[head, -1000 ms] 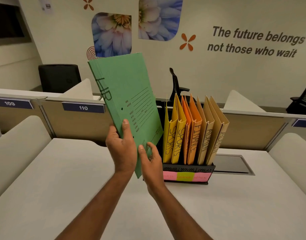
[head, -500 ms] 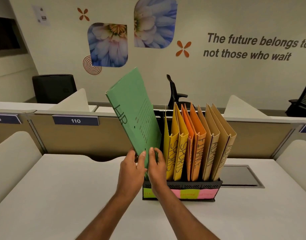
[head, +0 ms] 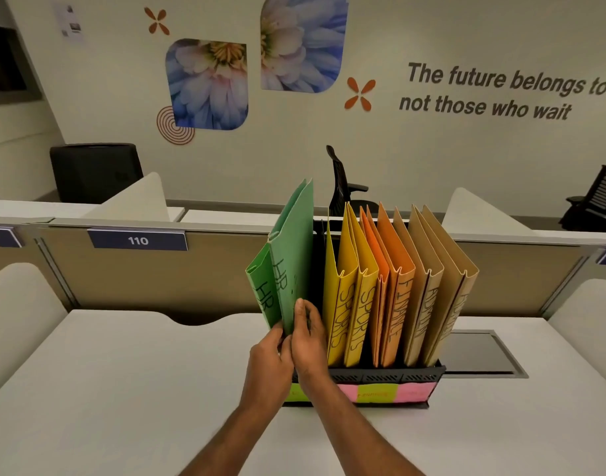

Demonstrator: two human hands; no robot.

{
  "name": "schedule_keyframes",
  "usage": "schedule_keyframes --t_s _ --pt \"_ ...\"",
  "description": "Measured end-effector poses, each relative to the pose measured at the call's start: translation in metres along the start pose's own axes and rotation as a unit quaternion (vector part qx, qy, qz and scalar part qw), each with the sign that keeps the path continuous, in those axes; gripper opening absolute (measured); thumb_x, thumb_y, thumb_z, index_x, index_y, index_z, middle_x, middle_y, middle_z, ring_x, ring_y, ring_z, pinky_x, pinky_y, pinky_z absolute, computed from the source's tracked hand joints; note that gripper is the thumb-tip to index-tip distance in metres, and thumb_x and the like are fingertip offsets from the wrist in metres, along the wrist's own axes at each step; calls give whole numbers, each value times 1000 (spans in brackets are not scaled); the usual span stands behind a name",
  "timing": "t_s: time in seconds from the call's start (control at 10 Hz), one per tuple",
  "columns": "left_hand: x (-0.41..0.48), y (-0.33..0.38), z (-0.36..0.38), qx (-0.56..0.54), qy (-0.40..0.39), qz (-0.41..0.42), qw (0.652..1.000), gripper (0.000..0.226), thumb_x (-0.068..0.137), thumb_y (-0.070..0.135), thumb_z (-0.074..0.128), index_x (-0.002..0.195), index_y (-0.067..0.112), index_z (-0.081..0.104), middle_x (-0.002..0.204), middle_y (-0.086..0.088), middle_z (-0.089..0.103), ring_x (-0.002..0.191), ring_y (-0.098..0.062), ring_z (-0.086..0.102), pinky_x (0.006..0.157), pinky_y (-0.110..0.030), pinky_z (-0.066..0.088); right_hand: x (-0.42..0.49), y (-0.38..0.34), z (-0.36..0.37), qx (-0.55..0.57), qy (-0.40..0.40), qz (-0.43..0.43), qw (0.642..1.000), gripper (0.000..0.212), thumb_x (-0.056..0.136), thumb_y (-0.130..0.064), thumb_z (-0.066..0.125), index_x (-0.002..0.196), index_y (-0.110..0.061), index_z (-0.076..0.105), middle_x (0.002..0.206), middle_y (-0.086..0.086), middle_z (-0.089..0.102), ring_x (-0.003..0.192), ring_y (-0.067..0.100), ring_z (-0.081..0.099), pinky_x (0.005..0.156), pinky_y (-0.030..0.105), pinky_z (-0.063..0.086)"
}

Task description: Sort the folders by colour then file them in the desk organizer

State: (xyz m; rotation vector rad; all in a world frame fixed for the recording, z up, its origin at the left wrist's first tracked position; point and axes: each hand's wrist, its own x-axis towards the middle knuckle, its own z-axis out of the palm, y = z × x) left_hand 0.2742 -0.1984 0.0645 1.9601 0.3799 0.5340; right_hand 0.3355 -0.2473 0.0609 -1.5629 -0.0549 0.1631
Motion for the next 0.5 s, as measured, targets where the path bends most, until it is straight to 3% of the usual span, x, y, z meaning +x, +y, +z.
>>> schedule_keyframes --t_s 0.2,0.4,0.5 --pt "-9 -6 2 20 31 -3 999 27 100 16 56 124 10 68 111 -2 75 98 -11 71 85 -21 59 -14 13 -8 -28 -6 -9 1000 47 97 -58 41 135 -31 52 126 -7 62 120 11 58 100 37 53" --pt "-21 3 -7 7 48 11 999 33 98 20 59 130 15 65 118 0 73 107 -13 69 89 -23 58 -44 16 -15 -63 11 -43 997 43 102 -46 42 140 -28 48 133 -8 58 124 7 53 99 23 50" --pt "-33 7 -12 16 78 6 997 36 96 21 62 131 12 64 119 -3 73 106 -13 69 85 -15 55 -61 15 -20 -74 39 -75 994 44 102 -43 43 142 -25 49 141 -10 53 131 6 47 107 28 46"
